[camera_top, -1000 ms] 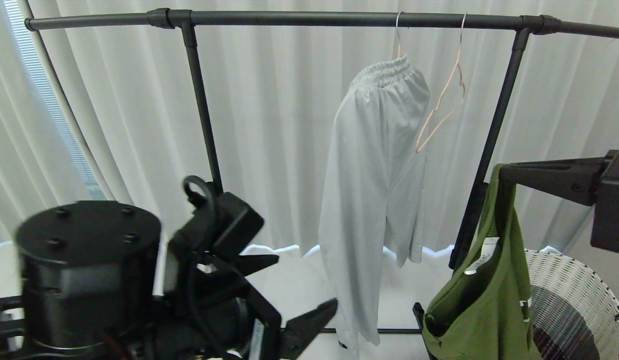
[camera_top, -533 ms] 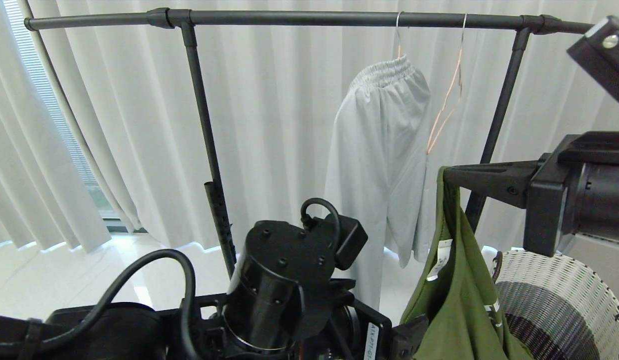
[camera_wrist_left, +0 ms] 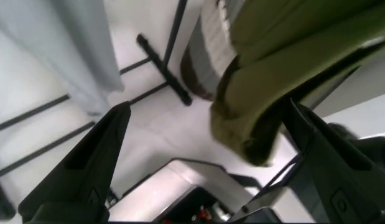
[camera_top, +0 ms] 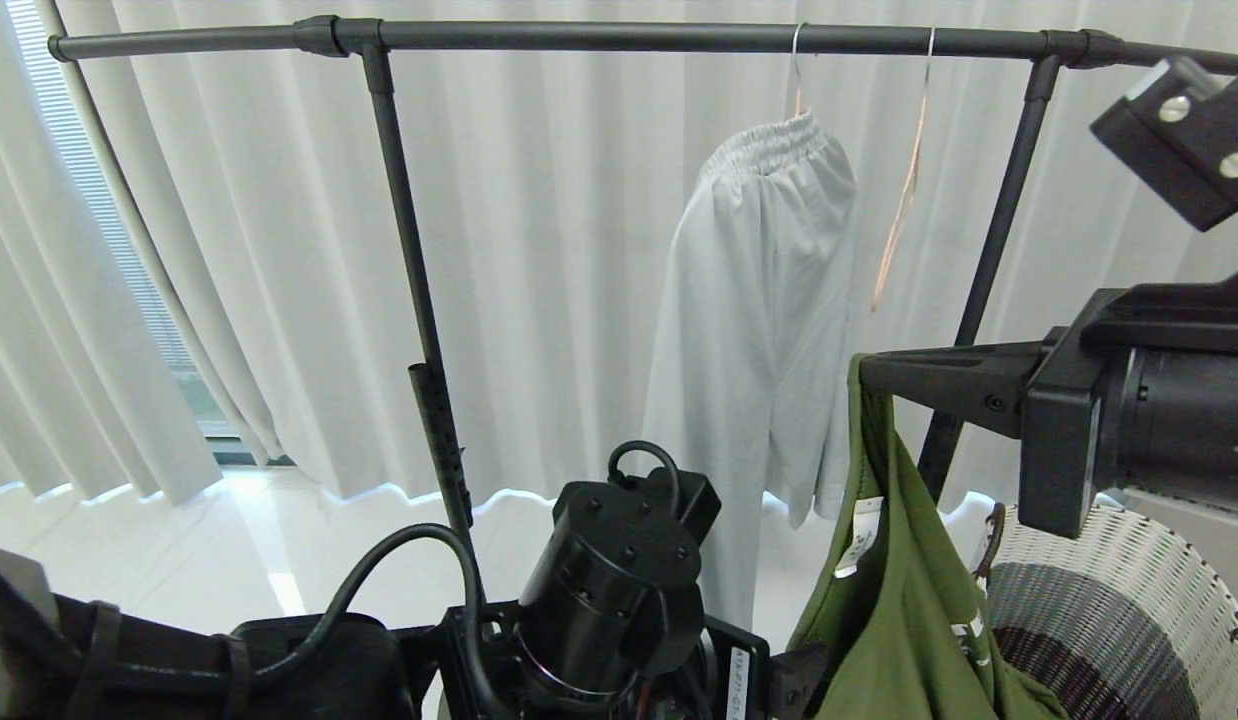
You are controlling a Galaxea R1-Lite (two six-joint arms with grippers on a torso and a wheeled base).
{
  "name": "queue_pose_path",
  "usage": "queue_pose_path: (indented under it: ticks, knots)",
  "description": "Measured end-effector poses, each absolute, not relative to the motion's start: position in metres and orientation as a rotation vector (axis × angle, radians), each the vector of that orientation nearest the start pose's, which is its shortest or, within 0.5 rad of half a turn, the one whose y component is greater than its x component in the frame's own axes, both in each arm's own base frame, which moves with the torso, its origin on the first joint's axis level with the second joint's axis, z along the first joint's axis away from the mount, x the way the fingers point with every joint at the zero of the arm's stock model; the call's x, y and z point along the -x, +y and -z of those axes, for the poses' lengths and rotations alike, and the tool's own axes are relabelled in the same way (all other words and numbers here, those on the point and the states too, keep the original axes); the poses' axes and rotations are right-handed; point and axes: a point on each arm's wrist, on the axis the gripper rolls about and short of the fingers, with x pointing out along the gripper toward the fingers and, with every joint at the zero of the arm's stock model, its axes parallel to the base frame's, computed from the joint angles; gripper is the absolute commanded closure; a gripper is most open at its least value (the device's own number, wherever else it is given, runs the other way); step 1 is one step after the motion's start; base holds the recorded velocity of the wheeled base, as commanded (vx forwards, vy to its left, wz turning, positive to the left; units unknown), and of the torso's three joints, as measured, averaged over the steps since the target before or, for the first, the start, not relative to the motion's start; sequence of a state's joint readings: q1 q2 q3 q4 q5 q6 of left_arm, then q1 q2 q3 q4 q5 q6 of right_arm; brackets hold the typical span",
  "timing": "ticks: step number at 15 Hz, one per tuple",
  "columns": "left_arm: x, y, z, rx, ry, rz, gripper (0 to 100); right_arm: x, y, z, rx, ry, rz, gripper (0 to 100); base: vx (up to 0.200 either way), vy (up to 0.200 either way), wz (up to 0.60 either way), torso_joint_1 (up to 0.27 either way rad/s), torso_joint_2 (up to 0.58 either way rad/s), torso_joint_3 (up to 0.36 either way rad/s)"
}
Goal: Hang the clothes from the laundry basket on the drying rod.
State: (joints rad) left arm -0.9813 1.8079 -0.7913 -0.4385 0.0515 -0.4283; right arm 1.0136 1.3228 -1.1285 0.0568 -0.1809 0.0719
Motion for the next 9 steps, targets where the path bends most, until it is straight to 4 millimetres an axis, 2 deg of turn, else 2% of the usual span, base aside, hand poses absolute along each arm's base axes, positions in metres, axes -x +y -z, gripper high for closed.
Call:
queue_pose_path:
  ticks: [4, 9]
  knots:
    - [-0.173, -0.254, -0.1, 0.04, 0.774, 0.729, 0, -0.115, 0.176, -0.307, 0.076, 0.24, -0.821, 100, 0.0, 0.0, 0.0, 0.0, 0.0, 0.0]
    - [-0.176, -0.257, -0.088, 0.034, 0.783, 0.718, 0, -0.111, 0.171, -0.309, 0.072, 0.231, -0.825, 100, 0.0, 0.0, 0.0, 0.0, 0.0, 0.0]
